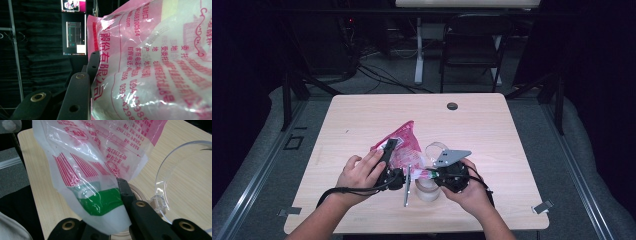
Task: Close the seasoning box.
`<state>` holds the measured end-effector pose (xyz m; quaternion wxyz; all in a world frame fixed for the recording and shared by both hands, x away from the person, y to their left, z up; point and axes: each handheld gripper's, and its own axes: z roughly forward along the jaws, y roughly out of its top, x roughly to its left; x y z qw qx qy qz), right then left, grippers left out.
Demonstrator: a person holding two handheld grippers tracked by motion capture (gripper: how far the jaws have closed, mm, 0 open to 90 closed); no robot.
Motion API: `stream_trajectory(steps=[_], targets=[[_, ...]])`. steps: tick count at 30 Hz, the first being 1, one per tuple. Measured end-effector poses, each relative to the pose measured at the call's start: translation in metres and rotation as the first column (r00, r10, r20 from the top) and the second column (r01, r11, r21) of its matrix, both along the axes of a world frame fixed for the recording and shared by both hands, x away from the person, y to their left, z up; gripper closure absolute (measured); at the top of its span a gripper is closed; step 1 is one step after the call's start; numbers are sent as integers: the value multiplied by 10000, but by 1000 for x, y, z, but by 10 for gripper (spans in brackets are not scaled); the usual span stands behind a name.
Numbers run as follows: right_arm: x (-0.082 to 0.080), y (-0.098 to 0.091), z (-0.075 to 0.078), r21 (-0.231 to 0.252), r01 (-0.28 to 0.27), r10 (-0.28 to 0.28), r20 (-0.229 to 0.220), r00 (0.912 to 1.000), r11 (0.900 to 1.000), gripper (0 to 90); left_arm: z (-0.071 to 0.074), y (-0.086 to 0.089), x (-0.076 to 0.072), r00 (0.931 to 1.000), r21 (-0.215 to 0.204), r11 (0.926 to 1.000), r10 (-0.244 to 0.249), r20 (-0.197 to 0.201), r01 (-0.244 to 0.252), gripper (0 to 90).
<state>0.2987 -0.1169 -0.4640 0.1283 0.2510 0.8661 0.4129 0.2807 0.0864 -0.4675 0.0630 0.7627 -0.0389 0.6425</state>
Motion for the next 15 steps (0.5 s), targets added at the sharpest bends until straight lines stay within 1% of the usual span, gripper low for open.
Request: stream_trajectory(steps=[1,2,10,11,12,14,15], targets=[[0,0,0,0,-3,3,4,10000,10000,899,0,0,0,10000,10,10000,5,18,-5,679],[0,0,0,4,-2,2,5,10000,10000,899,1,0,-1,9999,59,9999,124,-49,-124,679],[-3,-3,5,-55,54,-53,187,9998,10000,900,0,-1,0,9999,26,9999,104,-130,-103,680],[-3,-3,5,-47,79,-78,203,9998,10000,900,0,-2,-1,9997,105,9998,183,-186,-181,680],[-3,-3,6,-62,76,-75,210,9998,10000,900,-1,-1,0,9999,-3,10000,-38,-96,38,680],[-4,-4,6,-19,74,-74,214,9997,10000,900,-2,-1,0,9998,-88,10000,-9,-176,7,681],[-4,-4,7,-8,90,-90,215,9997,10000,900,-2,-2,0,9996,-64,9999,110,-258,-111,681]])
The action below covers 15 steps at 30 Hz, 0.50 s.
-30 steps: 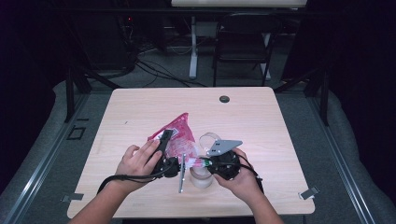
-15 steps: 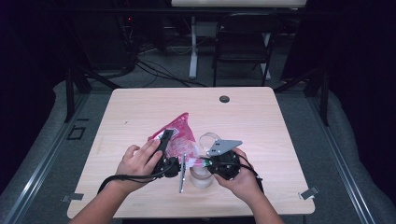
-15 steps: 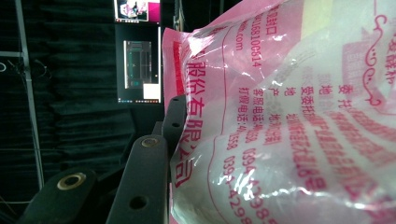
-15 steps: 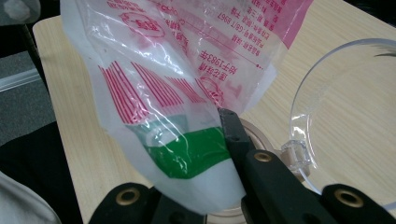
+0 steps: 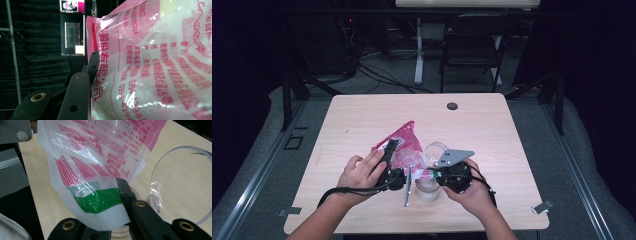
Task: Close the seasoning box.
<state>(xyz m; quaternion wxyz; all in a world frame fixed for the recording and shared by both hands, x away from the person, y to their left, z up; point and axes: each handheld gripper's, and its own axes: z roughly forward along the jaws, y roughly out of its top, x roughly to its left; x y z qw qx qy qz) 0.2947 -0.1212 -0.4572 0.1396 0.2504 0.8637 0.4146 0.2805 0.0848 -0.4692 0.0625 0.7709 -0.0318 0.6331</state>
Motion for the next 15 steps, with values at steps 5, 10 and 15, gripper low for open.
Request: stream_trajectory(steps=[5,10,15], targets=[[-1,-1,2,64,-6,6,83,10000,10000,900,-1,1,2,9999,-201,9998,-59,-90,57,681],[-2,1,3,89,-34,33,100,9999,10000,900,-3,3,2,9994,-245,9996,104,-315,-111,682],[-1,2,3,73,-57,56,101,9999,10000,899,-5,4,2,9990,-430,9990,122,-423,-140,682]])
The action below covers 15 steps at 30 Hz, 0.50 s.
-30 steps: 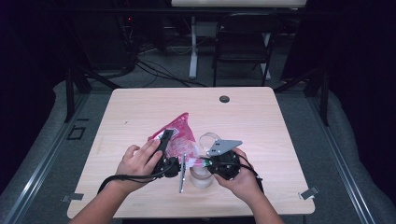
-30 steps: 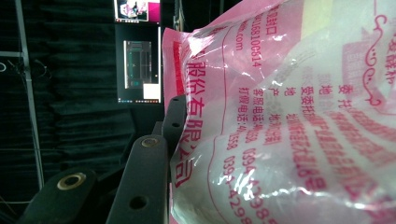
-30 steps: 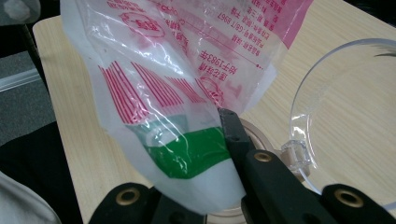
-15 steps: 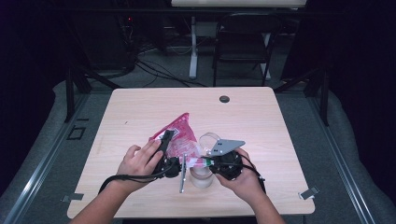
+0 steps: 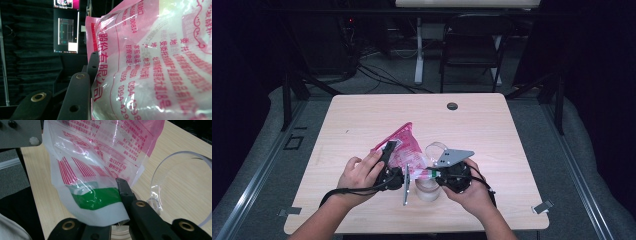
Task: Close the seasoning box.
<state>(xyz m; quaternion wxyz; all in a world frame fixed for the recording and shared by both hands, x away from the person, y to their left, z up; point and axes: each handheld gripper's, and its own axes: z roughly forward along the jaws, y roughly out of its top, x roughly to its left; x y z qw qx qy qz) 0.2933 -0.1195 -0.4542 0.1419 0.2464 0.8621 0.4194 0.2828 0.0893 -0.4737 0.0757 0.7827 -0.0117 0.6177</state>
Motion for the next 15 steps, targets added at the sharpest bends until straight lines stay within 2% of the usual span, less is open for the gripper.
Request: stream_trajectory(steps=[15], targets=[[0,2,0,6,-67,67,0,10000,10000,899,-5,5,1,9982,-536,9983,183,-574,-214,683]])
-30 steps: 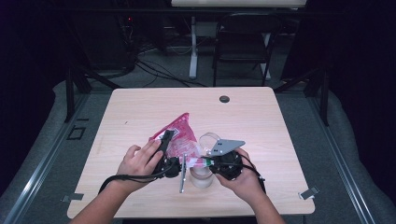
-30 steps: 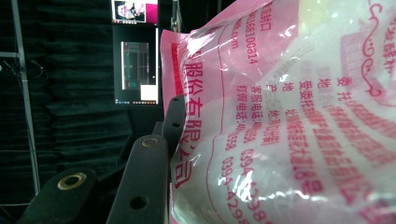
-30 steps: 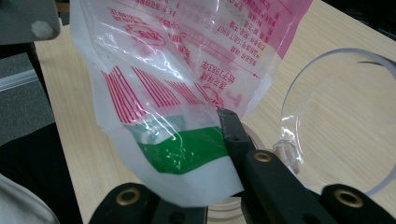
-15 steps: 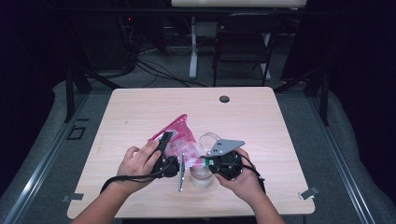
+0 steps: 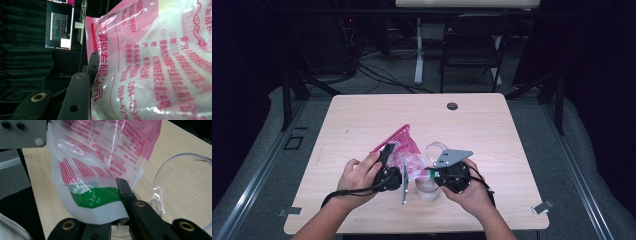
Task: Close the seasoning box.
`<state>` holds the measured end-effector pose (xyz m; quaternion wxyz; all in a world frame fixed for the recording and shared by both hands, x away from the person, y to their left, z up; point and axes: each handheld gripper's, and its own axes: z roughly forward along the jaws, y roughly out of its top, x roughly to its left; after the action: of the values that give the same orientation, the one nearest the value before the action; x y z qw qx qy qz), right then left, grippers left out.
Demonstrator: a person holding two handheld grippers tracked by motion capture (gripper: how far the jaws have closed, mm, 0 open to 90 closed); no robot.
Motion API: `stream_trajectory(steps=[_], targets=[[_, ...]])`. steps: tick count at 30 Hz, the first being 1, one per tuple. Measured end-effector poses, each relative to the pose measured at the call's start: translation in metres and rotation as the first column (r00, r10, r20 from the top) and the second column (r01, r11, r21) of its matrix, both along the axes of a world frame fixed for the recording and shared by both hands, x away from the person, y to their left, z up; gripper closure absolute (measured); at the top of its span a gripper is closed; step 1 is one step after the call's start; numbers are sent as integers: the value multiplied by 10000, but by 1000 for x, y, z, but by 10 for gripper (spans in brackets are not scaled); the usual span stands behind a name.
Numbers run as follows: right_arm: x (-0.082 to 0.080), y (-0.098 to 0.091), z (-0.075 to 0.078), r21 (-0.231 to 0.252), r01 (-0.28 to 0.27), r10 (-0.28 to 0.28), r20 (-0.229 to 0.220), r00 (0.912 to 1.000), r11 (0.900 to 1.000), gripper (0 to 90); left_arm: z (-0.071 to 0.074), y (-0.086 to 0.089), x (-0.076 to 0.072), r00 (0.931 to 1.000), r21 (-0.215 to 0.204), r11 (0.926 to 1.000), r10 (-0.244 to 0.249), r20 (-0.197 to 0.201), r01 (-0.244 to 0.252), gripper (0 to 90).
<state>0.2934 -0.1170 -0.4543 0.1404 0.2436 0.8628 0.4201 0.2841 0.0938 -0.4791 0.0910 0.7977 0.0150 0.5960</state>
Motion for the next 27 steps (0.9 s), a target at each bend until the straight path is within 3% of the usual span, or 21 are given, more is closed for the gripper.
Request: stream_trajectory(steps=[7,13,20,25,27], targets=[[-1,2,0,-15,-13,13,36,10000,10000,897,-4,3,0,9990,-521,9985,141,-430,-164,685],[-1,3,0,-45,-35,36,79,10000,10000,895,-11,6,1,9955,-1171,9923,304,-895,-409,687],[-2,5,0,-59,-112,113,112,9999,9999,894,-18,10,3,9867,-1837,9805,402,-1573,-693,688],[-3,6,0,-5,-121,121,135,9998,9999,894,-21,12,4,9826,-2181,9725,416,-1808,-813,690],[-3,6,0,16,-106,106,161,9998,9999,892,-23,13,5,9792,-2493,9640,424,-1983,-922,690]])
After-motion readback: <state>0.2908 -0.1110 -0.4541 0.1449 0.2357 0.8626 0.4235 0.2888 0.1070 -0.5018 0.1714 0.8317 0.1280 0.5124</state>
